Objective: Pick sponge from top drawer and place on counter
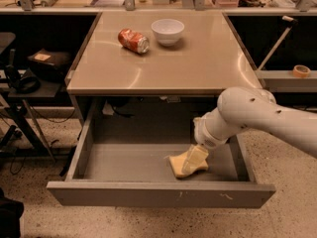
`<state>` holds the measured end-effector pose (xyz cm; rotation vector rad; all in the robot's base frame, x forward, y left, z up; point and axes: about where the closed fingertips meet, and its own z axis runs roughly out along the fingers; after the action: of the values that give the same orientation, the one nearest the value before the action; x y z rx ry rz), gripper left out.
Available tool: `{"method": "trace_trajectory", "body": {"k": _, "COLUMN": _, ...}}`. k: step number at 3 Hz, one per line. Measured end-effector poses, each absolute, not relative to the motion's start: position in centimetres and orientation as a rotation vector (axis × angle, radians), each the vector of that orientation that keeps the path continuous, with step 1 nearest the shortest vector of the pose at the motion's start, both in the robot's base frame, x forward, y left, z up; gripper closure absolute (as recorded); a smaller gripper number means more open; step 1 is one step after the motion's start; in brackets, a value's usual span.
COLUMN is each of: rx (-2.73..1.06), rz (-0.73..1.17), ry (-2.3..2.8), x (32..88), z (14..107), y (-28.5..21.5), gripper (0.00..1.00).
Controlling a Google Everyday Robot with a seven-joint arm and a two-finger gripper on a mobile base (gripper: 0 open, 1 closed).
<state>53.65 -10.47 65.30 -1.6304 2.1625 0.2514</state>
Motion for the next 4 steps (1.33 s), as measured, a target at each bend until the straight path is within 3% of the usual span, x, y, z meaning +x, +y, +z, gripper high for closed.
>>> {"method": "trace_trajectory", "body": {"k": 1, "rx": -1.587, "rz": 0.275, "ry": 2.170, "x": 53.9, "z": 63.0, "y": -12.2, "gripper": 0.00}}
{"method": "trace_trajectory", "body": {"k": 3, "rx": -1.609, "rz": 0.381, "ry": 2.143, "x": 53.5, "z": 58.5, "y": -10.8, "gripper": 0.00}}
{"method": "trace_trajectory", "body": {"k": 4, "rx": -1.610, "rz": 0.383, "ry": 2.143, "x": 53.4, "z": 58.4, "y": -10.7, "gripper": 0.19}}
